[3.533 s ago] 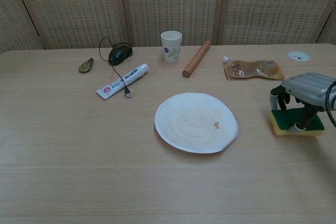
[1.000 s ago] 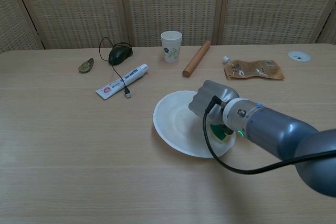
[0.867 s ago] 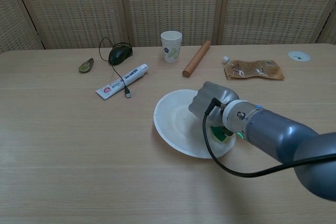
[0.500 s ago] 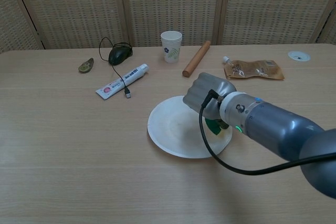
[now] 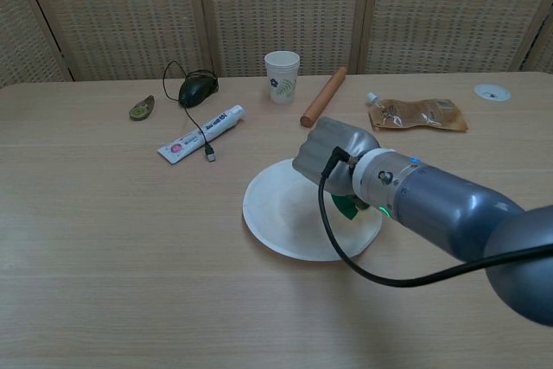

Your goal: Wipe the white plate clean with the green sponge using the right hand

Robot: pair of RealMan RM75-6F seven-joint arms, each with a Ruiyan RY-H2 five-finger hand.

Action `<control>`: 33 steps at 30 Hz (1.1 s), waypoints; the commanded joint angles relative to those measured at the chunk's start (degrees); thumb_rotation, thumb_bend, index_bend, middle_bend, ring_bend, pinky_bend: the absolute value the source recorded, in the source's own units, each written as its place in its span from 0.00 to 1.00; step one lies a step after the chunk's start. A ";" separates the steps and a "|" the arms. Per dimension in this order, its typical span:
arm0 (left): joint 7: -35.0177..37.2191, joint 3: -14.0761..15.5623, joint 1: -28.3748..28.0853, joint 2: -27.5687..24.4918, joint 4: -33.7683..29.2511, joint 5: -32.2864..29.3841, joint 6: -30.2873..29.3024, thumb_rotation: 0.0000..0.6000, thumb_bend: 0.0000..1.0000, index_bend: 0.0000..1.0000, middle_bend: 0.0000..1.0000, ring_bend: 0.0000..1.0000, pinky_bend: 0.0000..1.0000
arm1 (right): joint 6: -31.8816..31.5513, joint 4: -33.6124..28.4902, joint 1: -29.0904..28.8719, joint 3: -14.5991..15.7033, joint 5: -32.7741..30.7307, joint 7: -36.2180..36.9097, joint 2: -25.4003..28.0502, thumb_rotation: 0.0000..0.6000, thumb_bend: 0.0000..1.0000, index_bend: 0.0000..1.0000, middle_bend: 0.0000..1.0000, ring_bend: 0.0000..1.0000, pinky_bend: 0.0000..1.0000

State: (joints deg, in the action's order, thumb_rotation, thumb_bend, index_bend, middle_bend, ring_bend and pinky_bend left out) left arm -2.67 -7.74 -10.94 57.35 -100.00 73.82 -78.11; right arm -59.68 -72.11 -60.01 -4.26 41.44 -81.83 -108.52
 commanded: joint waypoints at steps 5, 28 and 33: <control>-0.05 -0.14 -0.29 0.09 0.43 -0.36 0.48 1.00 0.00 0.00 0.00 0.00 0.00 | 1.63 4.25 -0.06 0.49 -1.39 0.54 -3.03 1.00 0.08 0.53 0.57 0.42 0.46; 1.83 -0.42 -0.41 -0.48 0.93 -0.59 0.98 1.00 0.00 0.00 0.00 0.00 0.00 | 1.41 7.97 -0.65 -0.48 -2.24 -1.17 -6.41 1.00 0.09 0.53 0.58 0.42 0.46; 2.04 -0.37 -0.31 -0.57 0.86 -0.44 0.83 1.00 0.00 0.00 0.00 0.00 0.00 | -1.39 1.34 -0.48 -1.91 -0.47 -0.10 -2.61 1.00 0.09 0.53 0.58 0.42 0.46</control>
State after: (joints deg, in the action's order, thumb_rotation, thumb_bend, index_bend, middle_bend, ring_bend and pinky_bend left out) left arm -0.63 -8.11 -11.25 56.79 -99.14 73.39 -77.28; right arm -59.60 -67.87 -60.60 -5.35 40.00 -82.58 -113.06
